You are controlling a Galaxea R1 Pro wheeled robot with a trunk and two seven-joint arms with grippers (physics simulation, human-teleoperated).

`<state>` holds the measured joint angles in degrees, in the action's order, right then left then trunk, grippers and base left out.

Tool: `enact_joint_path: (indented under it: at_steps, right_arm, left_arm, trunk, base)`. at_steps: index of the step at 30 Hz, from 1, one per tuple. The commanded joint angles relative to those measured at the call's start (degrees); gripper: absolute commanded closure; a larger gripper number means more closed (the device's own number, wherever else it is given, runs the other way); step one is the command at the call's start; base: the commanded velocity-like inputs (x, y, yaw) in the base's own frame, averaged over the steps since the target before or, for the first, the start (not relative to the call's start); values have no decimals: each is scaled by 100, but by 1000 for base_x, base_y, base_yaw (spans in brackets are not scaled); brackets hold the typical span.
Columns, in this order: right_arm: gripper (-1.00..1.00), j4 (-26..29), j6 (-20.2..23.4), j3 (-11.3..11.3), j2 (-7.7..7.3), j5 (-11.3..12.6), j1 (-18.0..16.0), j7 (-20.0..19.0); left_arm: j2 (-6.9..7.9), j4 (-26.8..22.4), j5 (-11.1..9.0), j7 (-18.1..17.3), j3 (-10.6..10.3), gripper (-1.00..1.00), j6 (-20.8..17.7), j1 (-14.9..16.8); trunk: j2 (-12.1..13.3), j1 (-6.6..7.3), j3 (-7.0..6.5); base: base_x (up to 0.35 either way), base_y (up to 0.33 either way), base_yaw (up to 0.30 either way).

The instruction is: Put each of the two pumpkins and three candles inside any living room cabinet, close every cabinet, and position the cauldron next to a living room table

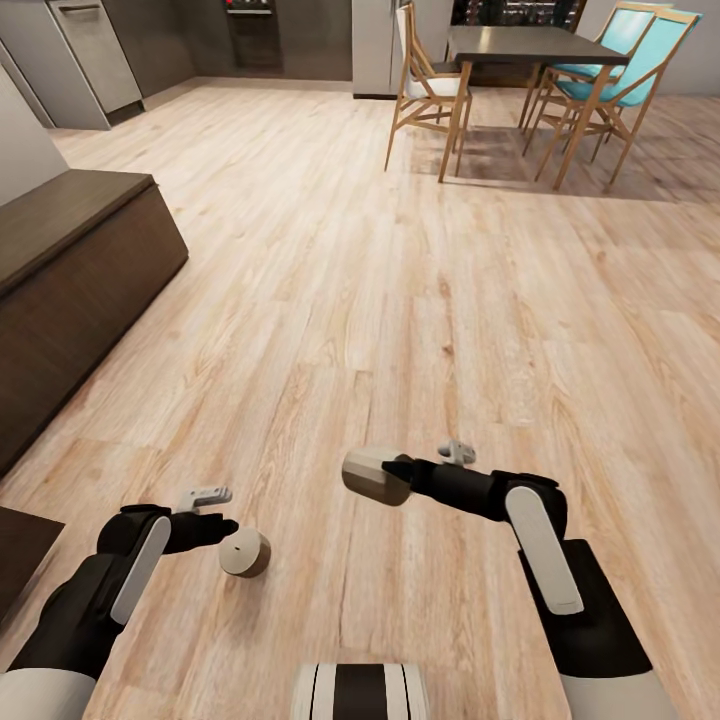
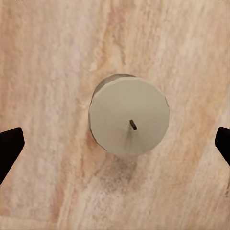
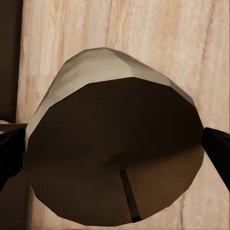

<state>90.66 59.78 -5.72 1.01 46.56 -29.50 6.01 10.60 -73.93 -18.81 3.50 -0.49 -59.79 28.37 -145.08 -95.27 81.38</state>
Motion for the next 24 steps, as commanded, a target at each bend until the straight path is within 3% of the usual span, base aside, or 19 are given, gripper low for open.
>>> enact_joint_path:
  at_steps: [1,3,6,9,24]
  right_arm:
    - [100,4,22,7,-34,0,-3,-60]
    - [100,4,22,13,-204,7,-3,-369]
    - [100,4,22,10,-288,9,-3,-500]
    - [100,4,22,-4,-323,10,-3,-554]
    - [100,4,22,0,-347,11,5,-751]
  left_arm:
    - [3,-7,-43,37,-6,-100,-21,2]
    - [3,-32,-43,37,-8,-100,-21,2]
    - [3,-127,-44,37,-8,-100,-21,-2]
    - [3,-201,-44,38,-11,-100,-21,-5]
    - [3,-263,-44,45,-12,-100,-21,-7]
  trunk:
    - [-2,1,4]
    - [-2,1,4]
    - [-3,-2,26]
    - [-7,-9,93]
    - [-7,-9,93]
  base:
    - [0,0,0]
    - [0,0,0]
    - [0,0,0]
    - [0,0,0]
    - [20,0,0]
